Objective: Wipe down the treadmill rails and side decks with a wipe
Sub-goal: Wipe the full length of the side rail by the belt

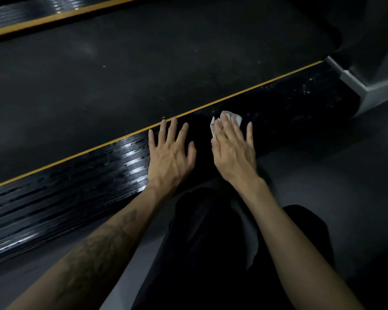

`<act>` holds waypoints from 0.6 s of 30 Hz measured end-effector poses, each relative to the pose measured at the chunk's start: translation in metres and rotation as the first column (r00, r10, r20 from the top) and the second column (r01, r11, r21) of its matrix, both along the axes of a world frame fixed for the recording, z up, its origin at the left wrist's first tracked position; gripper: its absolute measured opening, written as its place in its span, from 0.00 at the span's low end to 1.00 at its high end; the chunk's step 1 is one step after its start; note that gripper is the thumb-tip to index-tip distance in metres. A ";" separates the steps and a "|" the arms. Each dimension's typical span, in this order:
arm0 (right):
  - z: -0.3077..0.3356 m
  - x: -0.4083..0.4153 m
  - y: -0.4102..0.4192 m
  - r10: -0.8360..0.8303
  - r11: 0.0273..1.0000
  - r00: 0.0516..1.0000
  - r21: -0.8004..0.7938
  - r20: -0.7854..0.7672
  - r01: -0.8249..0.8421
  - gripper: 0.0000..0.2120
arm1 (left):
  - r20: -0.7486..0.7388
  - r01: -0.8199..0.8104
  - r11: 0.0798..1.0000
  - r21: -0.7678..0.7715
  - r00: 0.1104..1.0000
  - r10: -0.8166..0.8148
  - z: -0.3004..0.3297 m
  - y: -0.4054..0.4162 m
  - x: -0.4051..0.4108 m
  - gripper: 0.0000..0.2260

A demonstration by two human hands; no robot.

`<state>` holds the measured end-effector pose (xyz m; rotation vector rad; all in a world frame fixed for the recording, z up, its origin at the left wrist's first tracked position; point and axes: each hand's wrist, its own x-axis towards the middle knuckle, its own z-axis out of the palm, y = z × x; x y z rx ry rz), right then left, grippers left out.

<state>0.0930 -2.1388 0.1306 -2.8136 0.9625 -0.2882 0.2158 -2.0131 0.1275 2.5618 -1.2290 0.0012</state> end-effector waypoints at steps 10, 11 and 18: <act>0.010 0.008 -0.019 0.096 0.995 0.991 0.033 -0.093 -0.094 0.34 | -0.032 -0.002 1.000 -0.018 0.999 0.001 0.002 0.001 0.003 0.29; 0.009 0.006 -0.016 0.083 0.996 0.994 0.032 -0.076 -0.081 0.33 | -0.030 0.000 1.000 -0.018 1.000 -0.001 0.002 0.001 0.003 0.29; 0.016 0.017 -0.019 0.243 0.968 0.960 0.099 -0.140 -0.231 0.28 | -0.033 0.021 1.000 -0.017 0.999 -0.021 0.001 0.005 0.005 0.29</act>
